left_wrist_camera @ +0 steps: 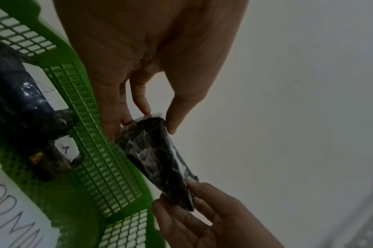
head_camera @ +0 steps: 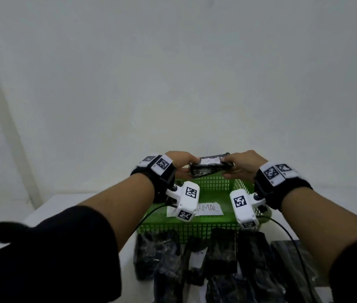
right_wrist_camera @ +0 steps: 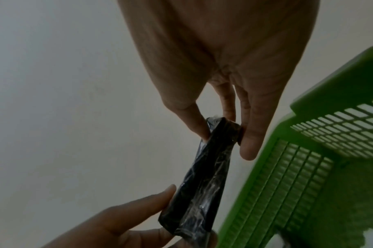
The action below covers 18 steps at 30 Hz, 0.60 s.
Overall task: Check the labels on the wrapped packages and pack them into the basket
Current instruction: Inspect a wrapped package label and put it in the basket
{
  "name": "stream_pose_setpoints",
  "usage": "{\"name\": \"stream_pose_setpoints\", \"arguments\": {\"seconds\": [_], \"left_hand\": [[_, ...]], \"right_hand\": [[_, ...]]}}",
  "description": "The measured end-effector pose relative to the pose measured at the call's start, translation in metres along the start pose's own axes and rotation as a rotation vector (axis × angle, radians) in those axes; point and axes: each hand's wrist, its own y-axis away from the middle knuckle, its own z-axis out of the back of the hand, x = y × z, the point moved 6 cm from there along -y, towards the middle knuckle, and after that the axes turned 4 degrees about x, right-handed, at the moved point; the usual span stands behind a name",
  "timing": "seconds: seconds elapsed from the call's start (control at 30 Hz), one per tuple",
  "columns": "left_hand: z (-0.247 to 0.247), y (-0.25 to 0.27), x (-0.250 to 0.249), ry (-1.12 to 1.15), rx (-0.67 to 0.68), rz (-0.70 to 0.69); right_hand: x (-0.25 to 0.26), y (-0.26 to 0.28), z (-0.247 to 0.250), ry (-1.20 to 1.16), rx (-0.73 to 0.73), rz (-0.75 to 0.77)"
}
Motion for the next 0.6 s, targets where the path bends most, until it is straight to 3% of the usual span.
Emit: {"name": "stream_pose_setpoints", "arguments": {"seconds": [0.07, 0.1, 0.27, 0.4, 0.6], "left_hand": [[-0.004, -0.018, 0.003, -0.047, 0.011, 0.033], [-0.005, -0.027, 0.005, -0.075, 0.011, 0.046], [-0.004, -0.064, 0.014, -0.196, 0.004, 0.099], [-0.005, -0.086, 0.017, -0.299, 0.028, 0.079], [-0.005, -0.102, 0.034, -0.331, 0.013, 0.103]], "right_hand": [[0.0, -0.01, -0.004, 0.456, -0.055, -0.002], [-0.004, -0.024, -0.004, 0.503, -0.052, 0.023], [-0.029, -0.081, -0.005, 0.267, -0.002, -0.104], [-0.021, -0.078, -0.007, 0.679, 0.032, -0.108], [-0.027, -0.088, -0.011, 0.865, 0.058, -0.084]]}}
